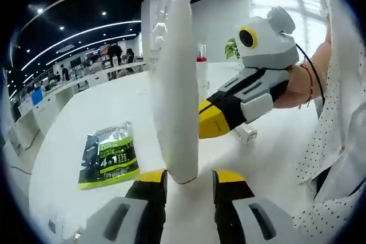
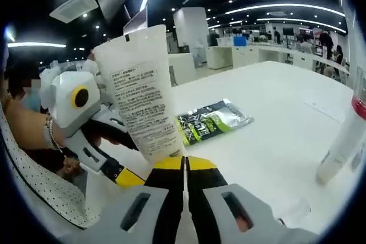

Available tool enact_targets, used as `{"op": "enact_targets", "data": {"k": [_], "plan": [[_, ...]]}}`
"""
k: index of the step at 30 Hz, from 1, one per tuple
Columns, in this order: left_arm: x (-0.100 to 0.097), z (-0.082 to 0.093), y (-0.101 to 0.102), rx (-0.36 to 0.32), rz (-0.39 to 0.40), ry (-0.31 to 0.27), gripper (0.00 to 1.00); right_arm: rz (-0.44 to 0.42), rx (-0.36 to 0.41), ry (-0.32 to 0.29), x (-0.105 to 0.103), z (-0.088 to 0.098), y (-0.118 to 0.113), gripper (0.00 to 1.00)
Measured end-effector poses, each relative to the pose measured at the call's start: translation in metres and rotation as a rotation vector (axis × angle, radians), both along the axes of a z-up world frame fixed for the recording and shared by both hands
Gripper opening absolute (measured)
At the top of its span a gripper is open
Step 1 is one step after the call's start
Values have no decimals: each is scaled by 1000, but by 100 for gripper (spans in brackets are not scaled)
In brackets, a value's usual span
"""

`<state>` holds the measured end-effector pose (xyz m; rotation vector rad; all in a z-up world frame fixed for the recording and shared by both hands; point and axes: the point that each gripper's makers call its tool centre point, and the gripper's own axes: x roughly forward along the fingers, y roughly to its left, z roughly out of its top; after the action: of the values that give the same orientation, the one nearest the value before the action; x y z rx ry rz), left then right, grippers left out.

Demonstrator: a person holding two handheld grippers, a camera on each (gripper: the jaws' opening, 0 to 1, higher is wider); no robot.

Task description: Arrange the skincare products in the storage area until every visible bottle or jar stands upright without overlapping.

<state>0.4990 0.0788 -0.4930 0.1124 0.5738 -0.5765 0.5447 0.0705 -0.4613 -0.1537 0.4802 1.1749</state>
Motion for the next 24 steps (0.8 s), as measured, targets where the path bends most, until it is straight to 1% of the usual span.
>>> {"op": "enact_targets", "data": {"k": [5,7,8,9,10,11,12,13,14,15,16,19,21,22,23,24], "plan": [[-10,0,-5,-22,-5,12,30,-1,-14,-23,2,-2,4,0],[-16,2,-10,-89,-29,35,27,-22,-8,-20,5,0,2,0],[-19,3,-10,-111,-38,49,25,-47,-11,-29,8,1,-2,0],[-18,2,-2,-106,-12,57,24,-73,-14,-48,12,3,-8,1],[-15,3,8,-105,24,45,25,-84,-6,-52,13,6,-12,1],[-8,8,17,-96,52,-5,26,-91,6,-47,12,8,-16,3],[-3,12,25,-87,65,-42,29,-96,28,-29,9,11,-22,7],[-2,13,28,-83,63,-50,32,-96,53,-4,3,13,-27,11],[-1,13,29,-80,53,-46,37,-92,79,22,-3,15,-29,14],[1,12,27,-71,27,-47,39,-85,104,61,-12,16,-31,17],[2,12,26,-62,7,-49,39,-79,111,83,-18,16,-31,17],[8,12,17,-37,-48,-75,39,-85,87,76,-27,14,-28,17],[11,12,10,-55,-74,-73,39,-92,92,78,-29,15,-25,18],[12,10,4,-68,-91,-53,39,-93,102,85,-30,16,-21,18],[13,9,3,-65,-93,-48,39,-87,105,86,-32,17,-17,19],[15,7,1,-57,-95,-56,37,-78,103,83,-34,17,-12,22]]}}
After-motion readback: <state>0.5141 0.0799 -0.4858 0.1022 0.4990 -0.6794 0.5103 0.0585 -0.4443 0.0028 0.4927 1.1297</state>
